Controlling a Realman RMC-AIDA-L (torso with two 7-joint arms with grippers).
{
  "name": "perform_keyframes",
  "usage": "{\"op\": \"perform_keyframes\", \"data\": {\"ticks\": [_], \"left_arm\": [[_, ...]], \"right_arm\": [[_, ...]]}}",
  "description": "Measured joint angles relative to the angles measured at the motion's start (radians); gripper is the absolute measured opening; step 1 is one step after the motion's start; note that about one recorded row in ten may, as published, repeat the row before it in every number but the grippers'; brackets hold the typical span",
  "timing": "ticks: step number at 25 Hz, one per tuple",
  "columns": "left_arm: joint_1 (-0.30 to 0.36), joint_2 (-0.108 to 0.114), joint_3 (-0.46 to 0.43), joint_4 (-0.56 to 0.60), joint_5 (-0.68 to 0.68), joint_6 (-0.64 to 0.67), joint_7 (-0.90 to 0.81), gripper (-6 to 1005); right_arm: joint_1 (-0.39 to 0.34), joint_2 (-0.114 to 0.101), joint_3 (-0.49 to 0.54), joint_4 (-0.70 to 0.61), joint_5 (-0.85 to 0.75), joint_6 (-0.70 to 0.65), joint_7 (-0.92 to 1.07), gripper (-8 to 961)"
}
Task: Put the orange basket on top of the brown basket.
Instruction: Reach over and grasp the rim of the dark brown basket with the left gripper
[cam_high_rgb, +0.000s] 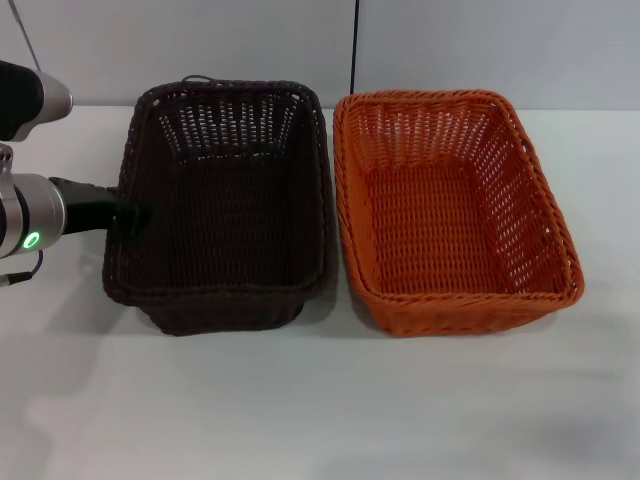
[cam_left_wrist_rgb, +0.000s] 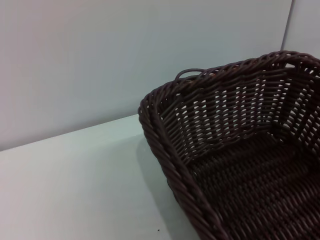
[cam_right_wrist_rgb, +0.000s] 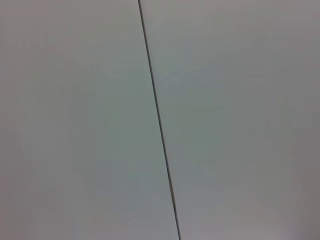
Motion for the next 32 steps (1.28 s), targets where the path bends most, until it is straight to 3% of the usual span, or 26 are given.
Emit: {"op": "perform_keyframes", "data": {"ticks": [8, 17, 26, 32], "left_arm": [[-0.002, 0.0, -0.001, 0.008, -0.005, 0.011, 0.004, 316], [0.01, 0.0, -0.017, -0.048, -0.004, -0.013, 0.119, 307], [0.043, 0.002, -0.19, -0.224, -0.144, -0.214, 0.448, 283], [0.054, 0.003, -0.244, -0.31, -0.194, -0.292, 0.553, 221]], "right_arm": [[0.0, 0.0, 0.0, 0.0, -0.001, 0.001, 0.0, 690], [0.0, -0.001, 0.0, -0.001, -0.001, 0.005, 0.0, 691], [-0.008, 0.0, 0.0, -0.021, -0.001, 0.012, 0.0, 692], [-0.013, 0.0, -0.013, -0.043, -0.001, 0.024, -0.004, 690]]}}
